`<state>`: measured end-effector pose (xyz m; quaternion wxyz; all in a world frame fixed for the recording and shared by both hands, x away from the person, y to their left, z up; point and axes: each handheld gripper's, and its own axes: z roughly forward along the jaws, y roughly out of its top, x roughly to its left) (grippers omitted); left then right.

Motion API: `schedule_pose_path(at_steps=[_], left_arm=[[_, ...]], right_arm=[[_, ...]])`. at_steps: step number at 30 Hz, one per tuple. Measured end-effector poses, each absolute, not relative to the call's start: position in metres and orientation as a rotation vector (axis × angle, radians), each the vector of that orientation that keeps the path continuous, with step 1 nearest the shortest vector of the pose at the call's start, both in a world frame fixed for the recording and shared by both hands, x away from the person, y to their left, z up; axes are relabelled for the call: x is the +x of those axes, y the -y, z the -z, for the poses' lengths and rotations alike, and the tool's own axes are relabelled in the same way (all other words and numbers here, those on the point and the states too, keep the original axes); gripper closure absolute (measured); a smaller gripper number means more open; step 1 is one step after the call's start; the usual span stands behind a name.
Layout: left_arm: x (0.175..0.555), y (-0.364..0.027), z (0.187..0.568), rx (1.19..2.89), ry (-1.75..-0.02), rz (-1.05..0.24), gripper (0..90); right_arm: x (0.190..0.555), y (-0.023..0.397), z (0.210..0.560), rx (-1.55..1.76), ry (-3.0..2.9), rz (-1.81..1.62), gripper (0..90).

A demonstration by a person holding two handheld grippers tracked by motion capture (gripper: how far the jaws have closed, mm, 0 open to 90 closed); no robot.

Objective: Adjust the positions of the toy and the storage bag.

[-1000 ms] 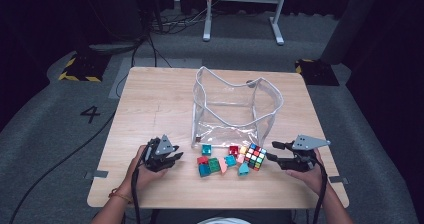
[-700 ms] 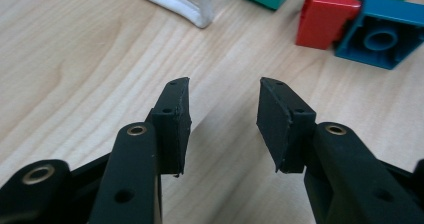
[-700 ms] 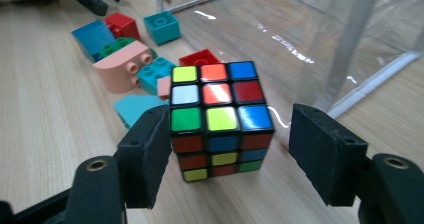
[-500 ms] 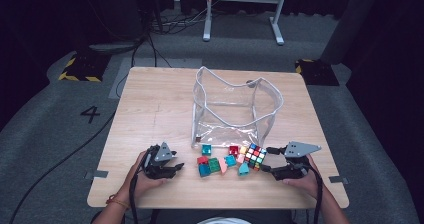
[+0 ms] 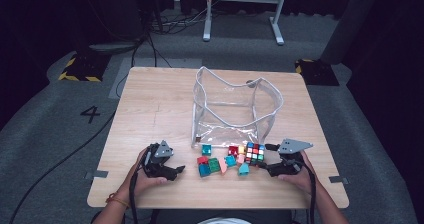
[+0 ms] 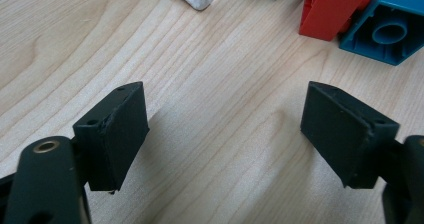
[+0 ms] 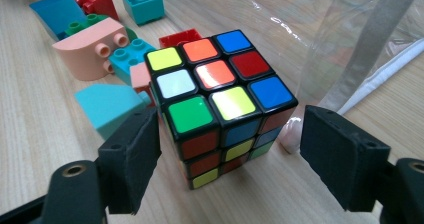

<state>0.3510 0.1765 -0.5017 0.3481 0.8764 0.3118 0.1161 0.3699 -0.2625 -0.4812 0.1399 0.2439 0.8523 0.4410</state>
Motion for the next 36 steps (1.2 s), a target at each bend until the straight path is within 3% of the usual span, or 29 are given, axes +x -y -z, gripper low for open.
schedule_pose_path(at_steps=[11,27,36], left_arm=[[0.353,-0.175,0.503,2.271,-0.811,-0.278,14.9],[0.353,-0.175,0.502,2.276,-0.795,-0.274,15.1],[0.353,-0.175,0.503,2.274,-0.797,-0.268,15.0]], right_arm=[[0.386,0.253,0.483,0.641,-2.5,-1.31,19.7],[0.384,0.251,0.5,0.624,-2.616,-1.235,32.3],[0.382,0.261,0.501,0.629,-2.614,-1.249,33.5]])
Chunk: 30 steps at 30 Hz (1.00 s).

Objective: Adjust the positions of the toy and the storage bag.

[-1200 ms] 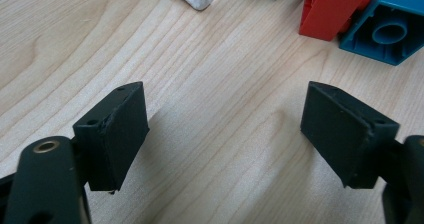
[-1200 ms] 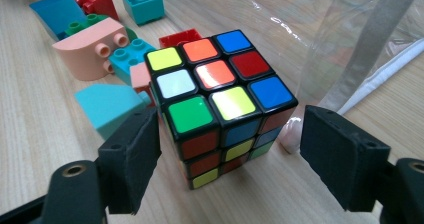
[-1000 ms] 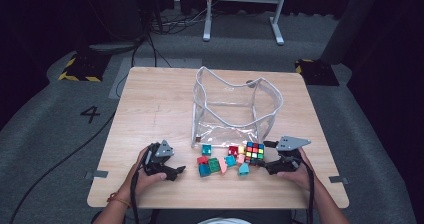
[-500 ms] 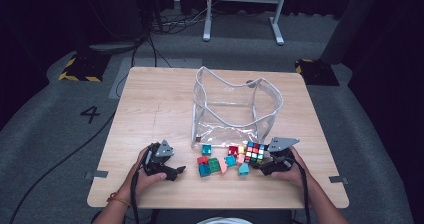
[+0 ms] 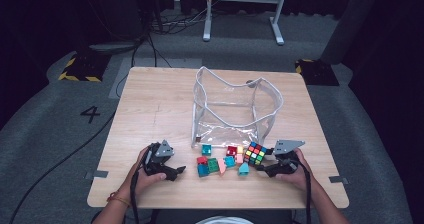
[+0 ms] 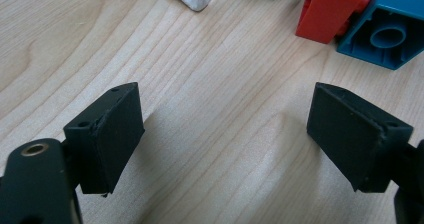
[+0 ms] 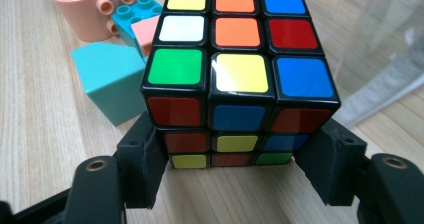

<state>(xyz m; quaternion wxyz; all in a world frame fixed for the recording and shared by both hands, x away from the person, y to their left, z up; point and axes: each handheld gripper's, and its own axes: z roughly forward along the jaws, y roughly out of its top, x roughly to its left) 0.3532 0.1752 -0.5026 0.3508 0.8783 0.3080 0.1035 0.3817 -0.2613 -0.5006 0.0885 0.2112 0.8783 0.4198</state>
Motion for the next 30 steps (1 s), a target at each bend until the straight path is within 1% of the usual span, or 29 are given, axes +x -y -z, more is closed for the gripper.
schedule_pose_path(at_steps=[10,24,27,30], left_arm=[[0.354,-0.175,0.503,2.275,-0.792,-0.266,14.8],[0.355,-0.176,0.502,2.282,-0.776,-0.283,14.0],[0.356,-0.175,0.503,2.279,-0.784,-0.257,13.0],[0.357,-0.175,0.503,2.284,-0.779,-0.262,13.0]], right_arm=[[0.377,0.285,0.496,0.68,-2.598,-1.234,33.8],[0.371,0.303,0.489,0.671,-2.596,-1.183,33.8],[0.373,0.309,0.487,0.709,-2.565,-1.182,33.9],[0.374,0.315,0.484,0.742,-2.53,-1.2,33.9]])
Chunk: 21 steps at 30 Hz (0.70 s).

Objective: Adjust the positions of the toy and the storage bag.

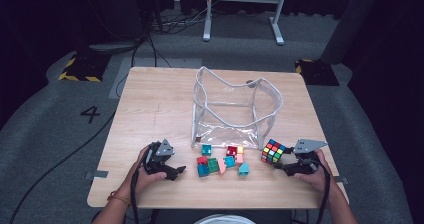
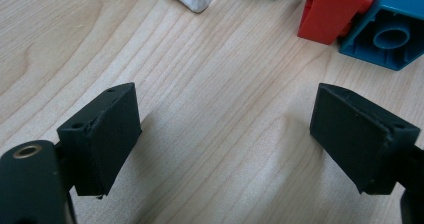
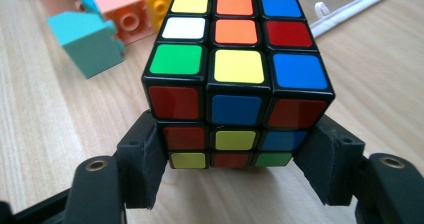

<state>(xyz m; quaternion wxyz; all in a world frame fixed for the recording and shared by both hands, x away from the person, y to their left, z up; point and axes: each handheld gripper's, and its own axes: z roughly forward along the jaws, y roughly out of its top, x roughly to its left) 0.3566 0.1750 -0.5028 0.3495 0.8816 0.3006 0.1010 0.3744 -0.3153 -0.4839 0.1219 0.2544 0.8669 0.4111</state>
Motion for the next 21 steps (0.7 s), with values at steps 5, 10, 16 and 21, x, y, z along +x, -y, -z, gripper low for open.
schedule_pose_path(at_steps=[5,10,16,21], left_arm=[[0.357,-0.175,0.503,2.285,-0.778,-0.262,12.9],[0.358,-0.175,0.503,2.286,-0.772,-0.256,12.6],[0.358,-0.175,0.503,2.287,-0.771,-0.256,12.5],[0.358,-0.175,0.503,2.286,-0.768,-0.257,12.5]], right_arm=[[0.377,0.324,0.48,0.786,-2.474,-1.201,33.8],[0.381,0.33,0.477,0.852,-2.415,-1.198,33.9],[0.385,0.338,0.473,0.92,-2.353,-1.22,33.9],[0.39,0.342,0.469,0.941,-2.319,-1.229,33.9]])
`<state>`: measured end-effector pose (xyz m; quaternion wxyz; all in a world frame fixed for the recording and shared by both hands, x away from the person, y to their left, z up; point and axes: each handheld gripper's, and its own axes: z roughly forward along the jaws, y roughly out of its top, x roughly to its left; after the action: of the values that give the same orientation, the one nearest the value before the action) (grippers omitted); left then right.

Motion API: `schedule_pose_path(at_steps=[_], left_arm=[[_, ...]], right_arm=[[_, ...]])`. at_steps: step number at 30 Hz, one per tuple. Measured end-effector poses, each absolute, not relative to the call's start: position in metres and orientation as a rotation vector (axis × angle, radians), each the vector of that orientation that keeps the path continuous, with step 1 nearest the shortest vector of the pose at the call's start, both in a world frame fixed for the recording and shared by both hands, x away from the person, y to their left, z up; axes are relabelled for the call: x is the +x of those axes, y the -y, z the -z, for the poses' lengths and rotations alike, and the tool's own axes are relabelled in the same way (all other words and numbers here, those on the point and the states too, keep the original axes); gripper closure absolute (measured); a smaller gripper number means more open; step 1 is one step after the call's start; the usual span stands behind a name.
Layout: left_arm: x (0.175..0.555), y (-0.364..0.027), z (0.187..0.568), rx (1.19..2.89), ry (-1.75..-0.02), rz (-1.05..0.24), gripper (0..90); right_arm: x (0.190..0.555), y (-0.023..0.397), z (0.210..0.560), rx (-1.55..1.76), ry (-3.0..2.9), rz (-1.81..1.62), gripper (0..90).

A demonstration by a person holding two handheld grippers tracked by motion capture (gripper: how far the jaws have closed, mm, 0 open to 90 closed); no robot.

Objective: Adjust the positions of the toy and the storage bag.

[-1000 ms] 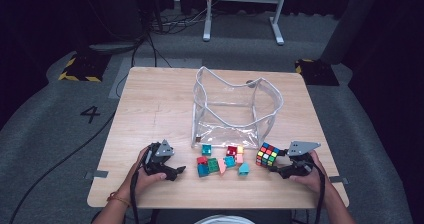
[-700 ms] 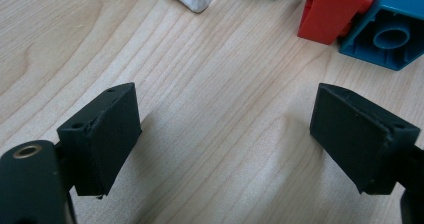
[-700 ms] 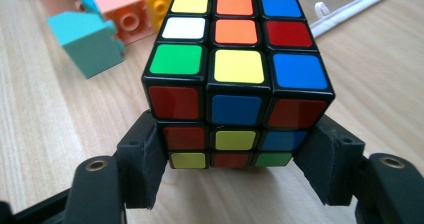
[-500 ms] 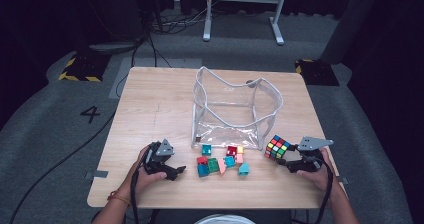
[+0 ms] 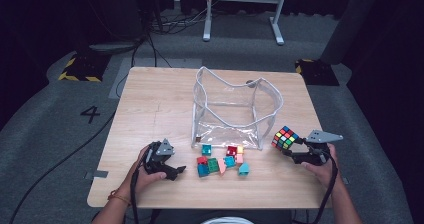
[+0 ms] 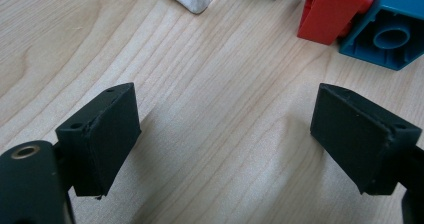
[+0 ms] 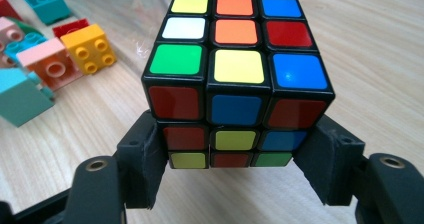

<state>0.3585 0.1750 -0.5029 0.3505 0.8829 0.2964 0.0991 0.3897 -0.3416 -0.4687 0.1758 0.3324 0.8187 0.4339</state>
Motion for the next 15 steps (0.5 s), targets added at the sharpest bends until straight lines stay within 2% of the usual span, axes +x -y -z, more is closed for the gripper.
schedule_pose_path(at_steps=[15], left_arm=[[0.359,-0.175,0.503,2.288,-0.765,-0.256,12.5]], right_arm=[[0.402,0.345,0.452,0.976,-2.241,-1.264,33.9]])
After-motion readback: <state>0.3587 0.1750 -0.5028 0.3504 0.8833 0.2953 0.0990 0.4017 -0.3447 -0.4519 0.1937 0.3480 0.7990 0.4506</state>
